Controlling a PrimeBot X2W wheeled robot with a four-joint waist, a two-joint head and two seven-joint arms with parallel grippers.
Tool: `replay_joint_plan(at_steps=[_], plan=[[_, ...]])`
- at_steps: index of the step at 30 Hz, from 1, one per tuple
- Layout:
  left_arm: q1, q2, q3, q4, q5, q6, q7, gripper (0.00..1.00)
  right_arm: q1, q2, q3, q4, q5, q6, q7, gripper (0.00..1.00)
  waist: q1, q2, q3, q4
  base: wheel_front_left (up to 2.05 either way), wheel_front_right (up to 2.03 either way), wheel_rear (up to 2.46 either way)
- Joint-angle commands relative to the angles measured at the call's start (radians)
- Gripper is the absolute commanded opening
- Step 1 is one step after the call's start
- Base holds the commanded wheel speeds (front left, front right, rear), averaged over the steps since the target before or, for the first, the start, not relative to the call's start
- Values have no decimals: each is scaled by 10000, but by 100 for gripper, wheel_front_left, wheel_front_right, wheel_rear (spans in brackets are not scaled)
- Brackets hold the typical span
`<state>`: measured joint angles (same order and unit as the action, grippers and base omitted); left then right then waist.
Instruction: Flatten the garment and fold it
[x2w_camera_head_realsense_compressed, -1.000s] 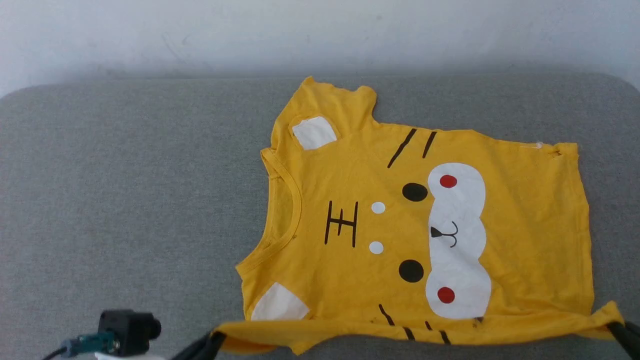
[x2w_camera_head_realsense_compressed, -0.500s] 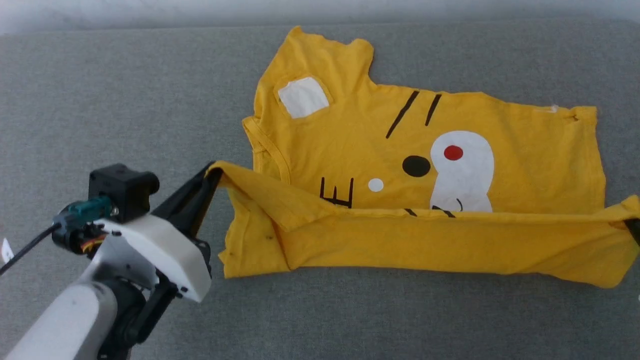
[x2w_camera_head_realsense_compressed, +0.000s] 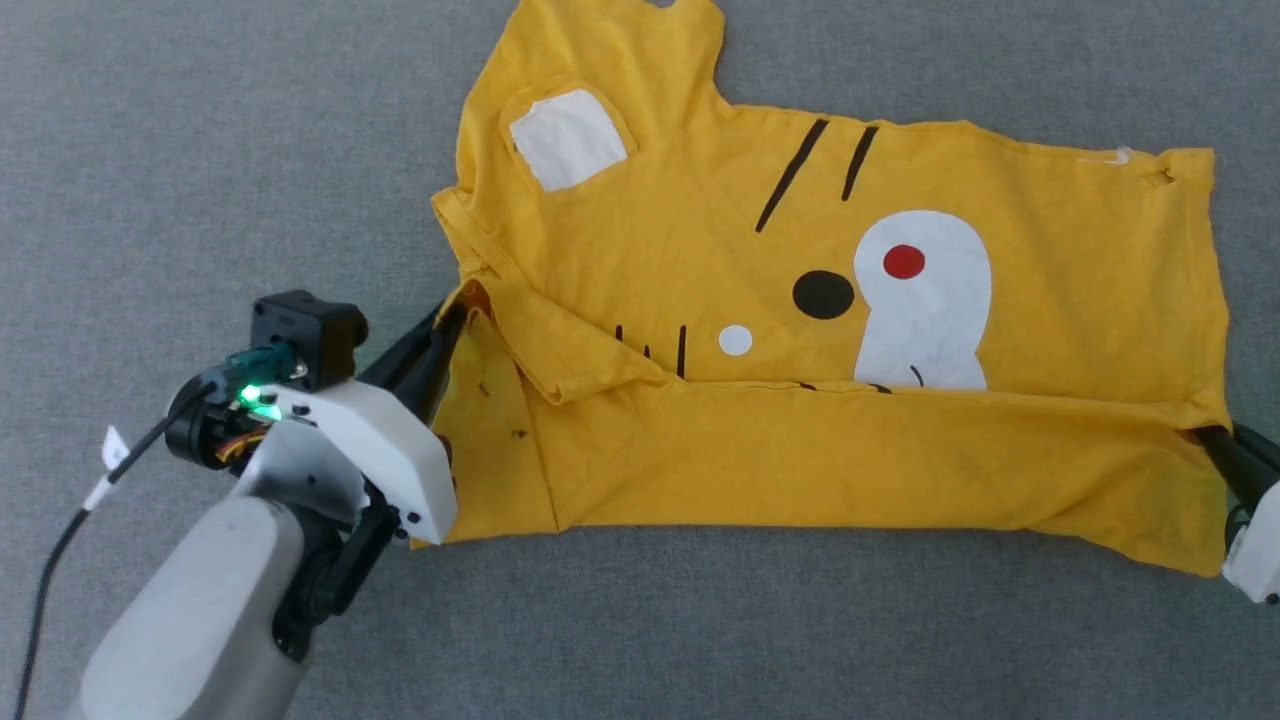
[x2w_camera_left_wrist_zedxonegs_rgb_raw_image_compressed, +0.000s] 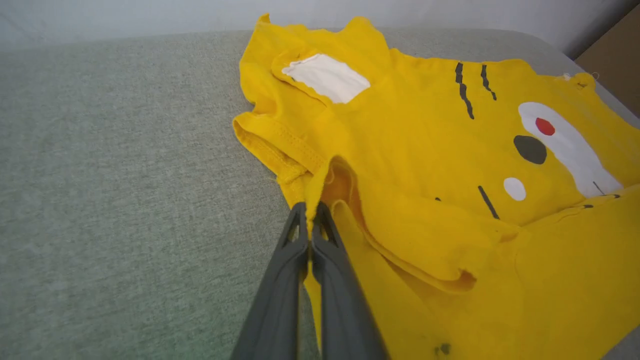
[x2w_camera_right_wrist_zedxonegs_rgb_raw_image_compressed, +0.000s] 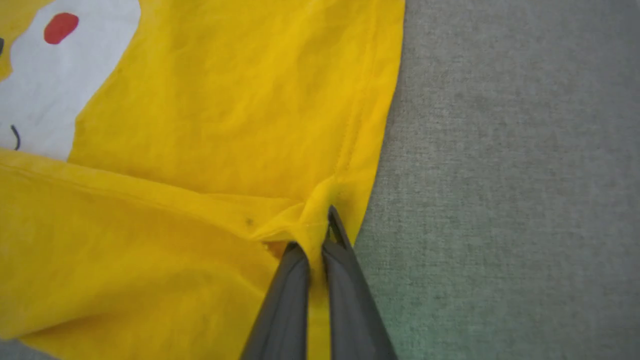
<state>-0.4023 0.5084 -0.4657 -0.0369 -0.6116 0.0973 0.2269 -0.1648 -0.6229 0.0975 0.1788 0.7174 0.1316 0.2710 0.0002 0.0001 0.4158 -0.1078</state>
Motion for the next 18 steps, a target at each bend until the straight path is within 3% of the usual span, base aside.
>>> replay_joint_plan(at_steps=[1, 9, 10, 11, 12, 16, 17, 18], plan=[[-220, -45, -48, 76, 93, -53, -78, 0, -177, 16, 46, 60, 60, -9, -68, 0, -2, -1, 58, -12, 0, 0, 0], [-493, -490, -480, 1000, 220, -61, -23, 0, -663, -130, 774, 639, 505, -9, -324, 0, -2, -1, 243, 108, 0, 0, 0], [-519, -540, -534, 1120, 255, -54, -38, 0, -709, -161, 863, 683, 553, -9, -358, 25, -2, -1, 232, 123, 0, 0, 0], [-543, -595, -579, 1228, 278, -54, -68, 0, -749, -187, 946, 731, 602, -9, -388, 44, -2, -1, 208, 137, 0, 0, 0], [-561, -654, -596, 1334, 294, -35, -126, 0, -780, -211, 1025, 765, 649, -9, -416, 100, -2, -1, 170, 150, 0, 0, 0], [-433, -799, -628, 1479, 252, 0, -358, 42, -766, -396, 1220, 659, 899, -9, -558, 100, -2, -1, -168, 210, 0, 0, 0], [-345, -820, -609, 1441, 202, 12, -422, 78, -711, -468, 1207, 582, 973, -9, -581, 100, -2, -1, -282, 234, 0, 0, 0], [-242, -823, -592, 1379, 173, 27, -506, 100, -633, -539, 1182, 480, 1037, -9, -622, 100, -2, -1, -445, 265, 0, 0, 0]])
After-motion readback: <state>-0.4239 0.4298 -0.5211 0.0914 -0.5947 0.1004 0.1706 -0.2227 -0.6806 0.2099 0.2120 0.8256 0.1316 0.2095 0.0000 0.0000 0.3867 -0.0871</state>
